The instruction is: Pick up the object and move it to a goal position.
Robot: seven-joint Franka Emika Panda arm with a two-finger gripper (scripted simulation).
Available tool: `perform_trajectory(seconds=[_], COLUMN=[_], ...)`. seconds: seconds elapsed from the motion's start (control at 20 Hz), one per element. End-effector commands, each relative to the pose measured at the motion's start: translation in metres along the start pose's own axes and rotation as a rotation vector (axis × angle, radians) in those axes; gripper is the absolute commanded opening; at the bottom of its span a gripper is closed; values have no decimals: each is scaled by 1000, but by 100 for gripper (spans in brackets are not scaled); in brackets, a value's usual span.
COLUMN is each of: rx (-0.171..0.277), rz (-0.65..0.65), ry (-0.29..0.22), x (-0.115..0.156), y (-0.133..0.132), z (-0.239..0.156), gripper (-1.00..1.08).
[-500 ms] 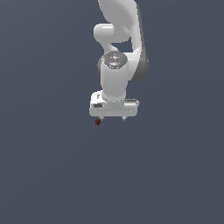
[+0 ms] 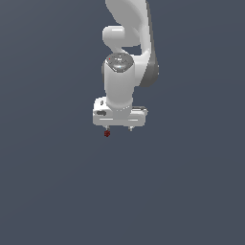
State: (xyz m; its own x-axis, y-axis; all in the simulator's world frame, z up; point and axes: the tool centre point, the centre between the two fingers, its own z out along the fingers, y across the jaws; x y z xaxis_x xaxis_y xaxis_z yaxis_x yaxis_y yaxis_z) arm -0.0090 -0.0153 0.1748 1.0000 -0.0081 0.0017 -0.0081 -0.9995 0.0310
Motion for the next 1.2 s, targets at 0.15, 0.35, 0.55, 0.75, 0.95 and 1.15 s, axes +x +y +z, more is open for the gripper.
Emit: perform_trajectory(seconds=[0.15, 0.35, 0.55, 0.75, 0.95, 1.15], rx=[-2, -2, -2, -2, -1, 1], rz=[0, -17, -53, -106, -177, -266], ry=[-1, -1, -1, -2, -2, -3], x=[-1, -2, -3, -7, -11, -16], y=[2, 4, 7, 11, 17, 24], z=[0, 2, 6, 12, 20, 31], gripper=[100, 100, 100, 100, 100, 100])
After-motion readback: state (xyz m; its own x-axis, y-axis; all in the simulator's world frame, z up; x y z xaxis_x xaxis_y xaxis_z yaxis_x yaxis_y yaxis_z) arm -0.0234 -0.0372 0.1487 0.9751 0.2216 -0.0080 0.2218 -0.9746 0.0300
